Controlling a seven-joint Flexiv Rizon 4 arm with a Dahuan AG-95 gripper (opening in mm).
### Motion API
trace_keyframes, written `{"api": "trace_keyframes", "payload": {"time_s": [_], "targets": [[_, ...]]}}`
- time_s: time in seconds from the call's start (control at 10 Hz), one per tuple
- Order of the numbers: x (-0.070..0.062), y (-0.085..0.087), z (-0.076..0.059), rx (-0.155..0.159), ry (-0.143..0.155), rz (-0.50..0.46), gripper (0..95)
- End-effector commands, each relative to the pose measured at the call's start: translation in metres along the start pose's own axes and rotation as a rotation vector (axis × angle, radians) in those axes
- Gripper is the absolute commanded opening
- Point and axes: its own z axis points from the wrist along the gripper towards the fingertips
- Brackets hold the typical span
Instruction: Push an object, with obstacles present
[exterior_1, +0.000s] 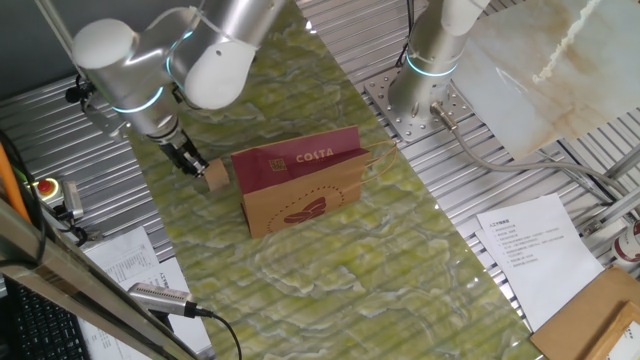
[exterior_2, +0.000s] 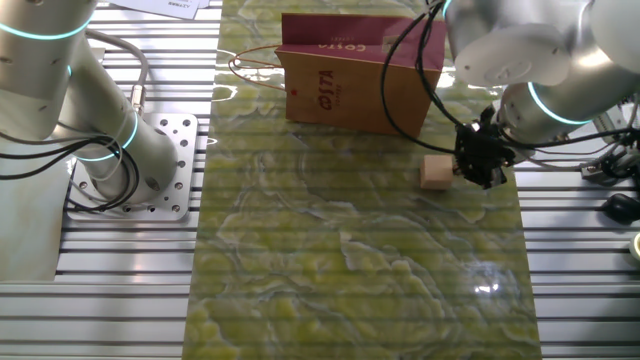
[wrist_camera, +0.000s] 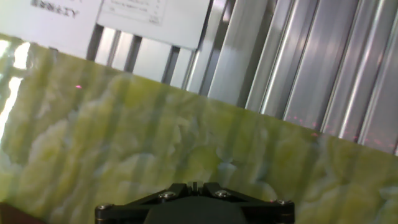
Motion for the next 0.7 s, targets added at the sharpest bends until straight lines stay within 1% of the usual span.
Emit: {"api": "trace_keyframes", "payload": {"time_s": [0.1,0.4,0.6,0.7], "targets": [[0.007,0.006,-0.001,-0.003,0.007,-0.005,0.0],[0.017,0.009,0.005,0.000,0.005,-0.008,0.0],[0.030,0.013,0.009,-0.003,0.003,-0.014,0.0],[0.035,0.018,0.010,-0.003,0.004,-0.007,0.0]]}}
